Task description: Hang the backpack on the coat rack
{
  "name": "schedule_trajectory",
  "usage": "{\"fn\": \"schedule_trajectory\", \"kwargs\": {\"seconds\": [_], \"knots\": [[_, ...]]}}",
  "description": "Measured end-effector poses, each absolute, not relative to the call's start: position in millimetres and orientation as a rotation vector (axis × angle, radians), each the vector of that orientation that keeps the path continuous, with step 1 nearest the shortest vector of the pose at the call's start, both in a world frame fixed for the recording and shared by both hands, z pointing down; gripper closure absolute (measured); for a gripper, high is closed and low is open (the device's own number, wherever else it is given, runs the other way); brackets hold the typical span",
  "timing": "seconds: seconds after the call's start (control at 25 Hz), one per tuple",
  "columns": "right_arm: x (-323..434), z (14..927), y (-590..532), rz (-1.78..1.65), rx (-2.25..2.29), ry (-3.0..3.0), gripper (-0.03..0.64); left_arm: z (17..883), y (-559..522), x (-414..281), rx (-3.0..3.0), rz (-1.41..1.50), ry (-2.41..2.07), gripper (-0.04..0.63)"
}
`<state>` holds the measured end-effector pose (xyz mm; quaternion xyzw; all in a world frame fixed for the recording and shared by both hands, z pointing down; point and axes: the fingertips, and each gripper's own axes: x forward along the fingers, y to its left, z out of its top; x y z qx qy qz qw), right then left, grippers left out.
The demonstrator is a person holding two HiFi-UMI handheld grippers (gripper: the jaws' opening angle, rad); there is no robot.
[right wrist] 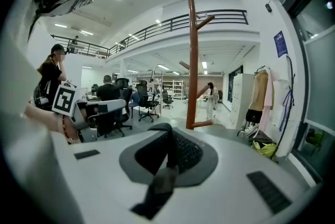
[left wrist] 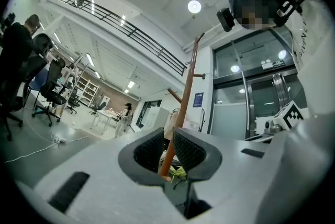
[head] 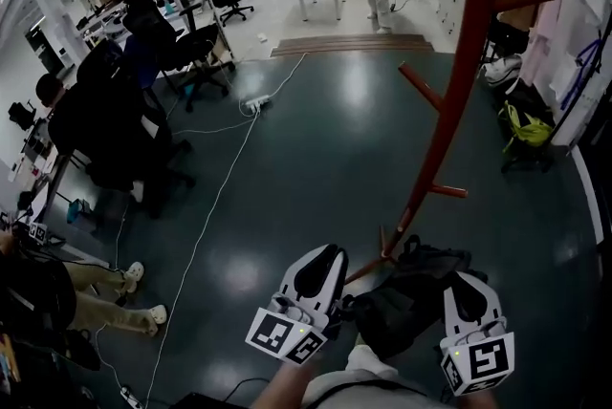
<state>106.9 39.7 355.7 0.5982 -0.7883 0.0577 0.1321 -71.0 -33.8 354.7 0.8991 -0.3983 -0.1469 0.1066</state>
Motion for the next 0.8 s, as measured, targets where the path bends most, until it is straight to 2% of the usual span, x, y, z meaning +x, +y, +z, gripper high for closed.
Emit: {"fn": "schedule_trajectory", "kwargs": {"seconds": [0.8], "knots": [[200.9,350.3,-56.5,0.004,1.801,-2.122,0.589,389.8,-114.3,-25.8,2.604,-0.397,-1.133,0.535]]}}
